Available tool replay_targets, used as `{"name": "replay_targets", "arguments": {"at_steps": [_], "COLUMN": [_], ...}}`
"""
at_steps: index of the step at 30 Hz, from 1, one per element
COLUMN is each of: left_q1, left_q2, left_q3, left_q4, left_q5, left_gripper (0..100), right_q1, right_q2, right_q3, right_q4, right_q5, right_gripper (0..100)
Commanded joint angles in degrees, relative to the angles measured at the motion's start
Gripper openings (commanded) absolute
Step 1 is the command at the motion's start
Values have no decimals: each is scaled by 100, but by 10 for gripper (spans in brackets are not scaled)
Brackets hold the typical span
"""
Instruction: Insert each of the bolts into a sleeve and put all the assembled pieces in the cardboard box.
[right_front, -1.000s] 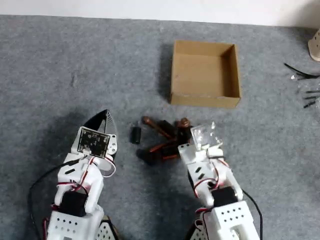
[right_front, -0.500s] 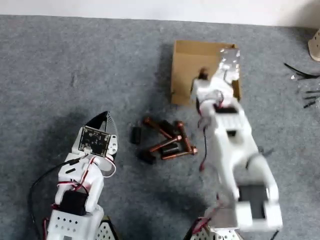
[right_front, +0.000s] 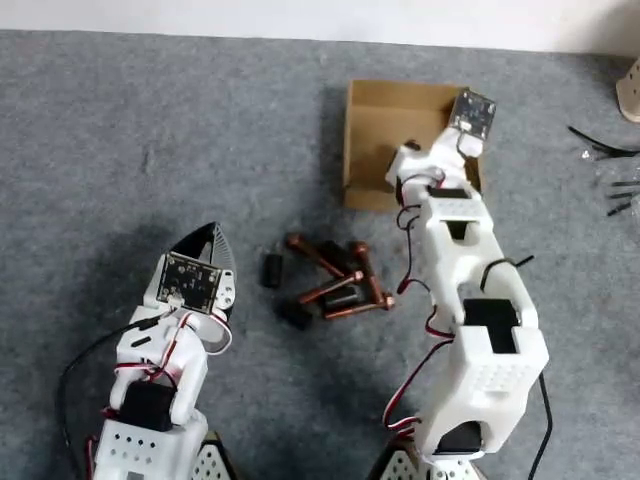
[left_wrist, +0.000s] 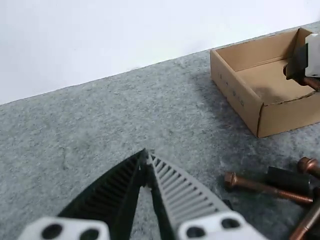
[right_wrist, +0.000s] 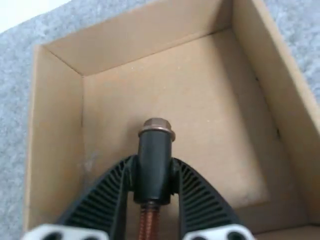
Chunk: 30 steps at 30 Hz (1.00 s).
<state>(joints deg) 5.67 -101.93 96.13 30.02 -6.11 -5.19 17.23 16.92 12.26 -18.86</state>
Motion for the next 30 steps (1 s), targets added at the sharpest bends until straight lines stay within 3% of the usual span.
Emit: {"name": "replay_targets", "arguments": {"at_steps": [1, 6, 13, 21, 30], "left_q1": [-31, -31, -31, 110, 92], "left_q2": [31, 31, 31, 31, 31], "left_q3": [110, 110, 110, 110, 110], "left_q4": [-62, -62, -62, -62, -62], "left_q5": [-35, -26, -26, -44, -44], "left_gripper": [7, 7, 7, 7, 7], "right_q1": [101, 101, 127, 171, -180], "right_q2": [4, 198, 242, -382, -3029], "right_q3": [-286, -312, -312, -171, 1974], "right_q4": [-207, -189, -180, -145, 418], "right_q5": [-26, -18, -18, -26, -9], "right_gripper": [9, 38, 268, 271, 271]}}
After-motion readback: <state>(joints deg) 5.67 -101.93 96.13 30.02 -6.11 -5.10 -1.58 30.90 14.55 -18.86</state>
